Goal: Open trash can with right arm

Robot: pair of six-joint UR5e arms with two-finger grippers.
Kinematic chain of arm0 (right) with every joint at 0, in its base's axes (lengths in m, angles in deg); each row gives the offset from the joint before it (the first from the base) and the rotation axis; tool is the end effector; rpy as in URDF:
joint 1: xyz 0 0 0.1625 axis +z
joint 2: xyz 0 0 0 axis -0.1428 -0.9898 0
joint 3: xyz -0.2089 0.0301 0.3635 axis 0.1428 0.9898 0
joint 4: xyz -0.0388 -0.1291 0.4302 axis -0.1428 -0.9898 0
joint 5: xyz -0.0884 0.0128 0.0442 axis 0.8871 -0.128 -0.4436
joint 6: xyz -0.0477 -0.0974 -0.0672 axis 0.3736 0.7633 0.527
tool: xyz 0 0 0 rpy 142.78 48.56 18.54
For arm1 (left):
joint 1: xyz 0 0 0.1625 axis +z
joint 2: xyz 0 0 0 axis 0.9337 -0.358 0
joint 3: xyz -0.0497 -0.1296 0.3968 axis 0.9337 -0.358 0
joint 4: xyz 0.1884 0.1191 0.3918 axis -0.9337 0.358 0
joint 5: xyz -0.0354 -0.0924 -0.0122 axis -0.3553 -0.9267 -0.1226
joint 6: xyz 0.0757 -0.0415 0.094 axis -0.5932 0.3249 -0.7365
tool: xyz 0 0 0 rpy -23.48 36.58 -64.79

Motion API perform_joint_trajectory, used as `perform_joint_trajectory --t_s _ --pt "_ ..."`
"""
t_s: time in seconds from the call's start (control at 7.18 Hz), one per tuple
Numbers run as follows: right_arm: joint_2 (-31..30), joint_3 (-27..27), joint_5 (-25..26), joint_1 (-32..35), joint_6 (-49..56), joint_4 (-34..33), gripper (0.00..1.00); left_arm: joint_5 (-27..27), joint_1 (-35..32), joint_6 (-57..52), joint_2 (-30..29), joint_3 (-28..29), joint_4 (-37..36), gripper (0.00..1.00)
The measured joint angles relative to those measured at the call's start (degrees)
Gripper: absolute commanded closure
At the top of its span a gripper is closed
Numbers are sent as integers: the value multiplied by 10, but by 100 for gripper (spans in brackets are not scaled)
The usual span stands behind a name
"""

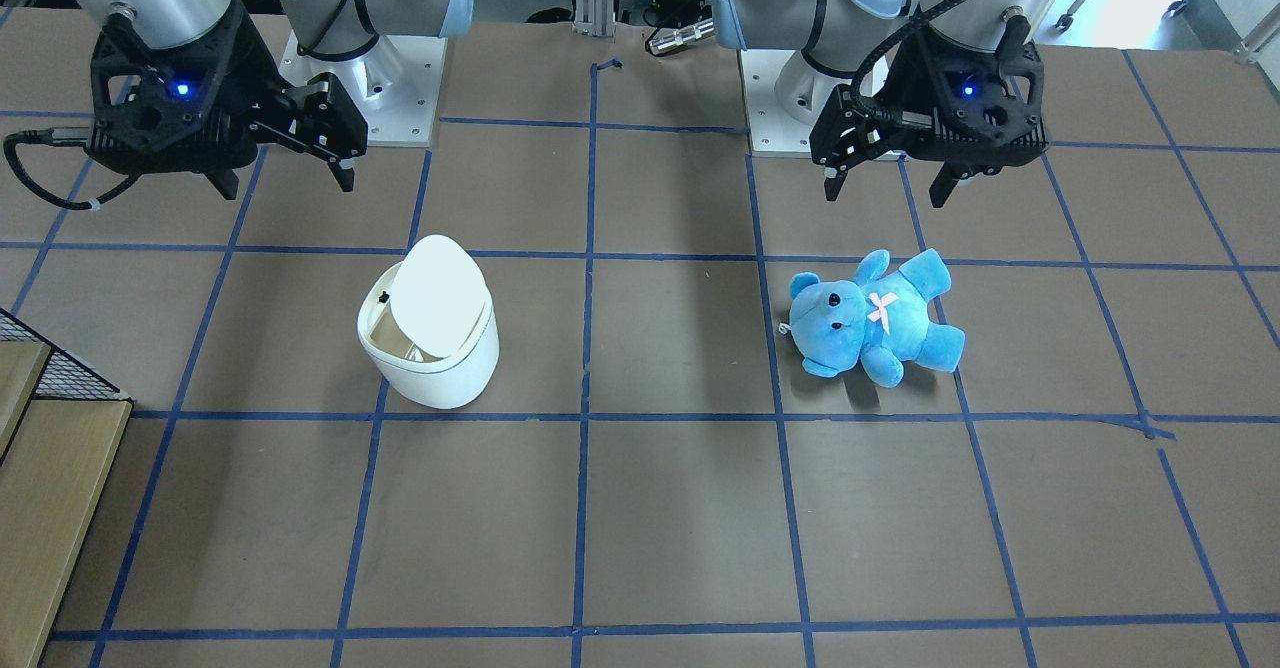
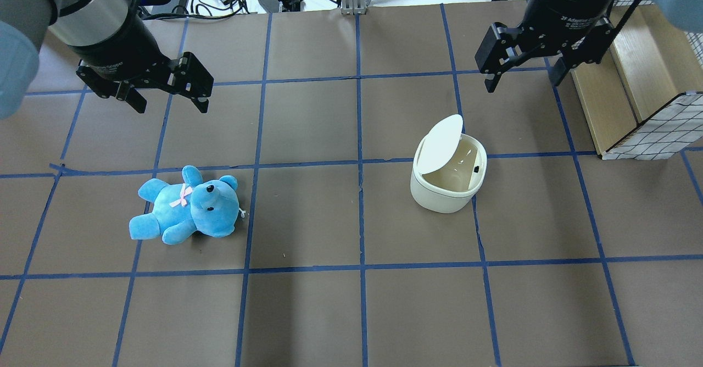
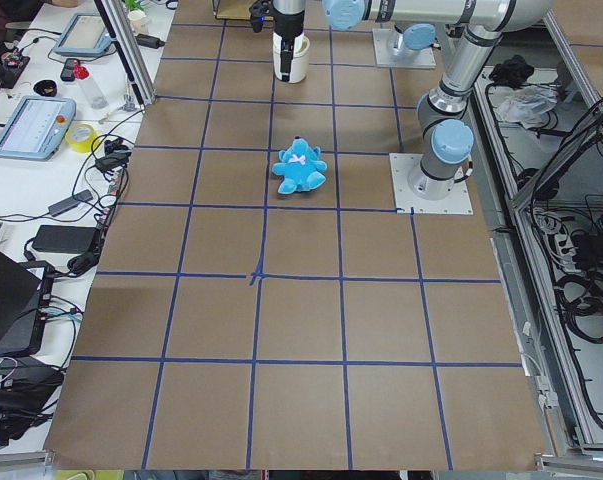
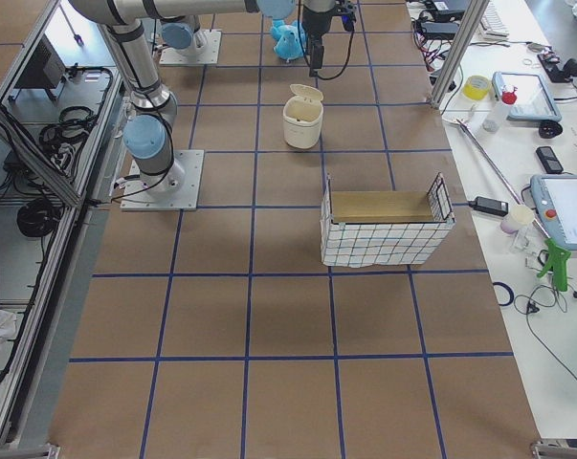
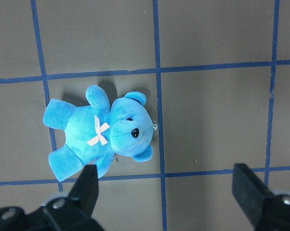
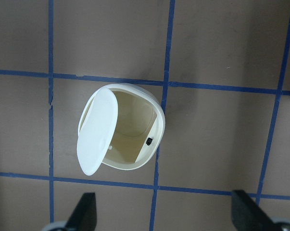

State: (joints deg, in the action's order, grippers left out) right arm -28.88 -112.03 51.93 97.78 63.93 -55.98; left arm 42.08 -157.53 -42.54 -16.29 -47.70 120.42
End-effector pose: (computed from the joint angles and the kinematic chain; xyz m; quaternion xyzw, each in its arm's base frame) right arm 0.1339 -0.5376 0.4853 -0.0342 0.9992 0.0066 0.0182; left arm -0.1199 -0.5173 0.4706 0.0208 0.9995 -0.0229 0.0010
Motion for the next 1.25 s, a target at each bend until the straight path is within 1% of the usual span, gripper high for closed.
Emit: perform_joint_trajectory --t_s 0.28,0.56,0.7,0.97,1.25 --pt "-6 -20 -1 0 -11 -63 0 0 0 0 0 0 0 0" --pt "-22 -53 3 0 -11 -127 0 0 0 0 0 0 0 0" --pt "-25 -60 9 0 -10 -145 0 0 0 0 0 0 0 0" --pt "-36 -62 41 -1 -6 -147 0 0 0 0 0 0 0 0" --pt "-42 -50 56 -2 -5 -101 0 0 0 0 0 0 0 0"
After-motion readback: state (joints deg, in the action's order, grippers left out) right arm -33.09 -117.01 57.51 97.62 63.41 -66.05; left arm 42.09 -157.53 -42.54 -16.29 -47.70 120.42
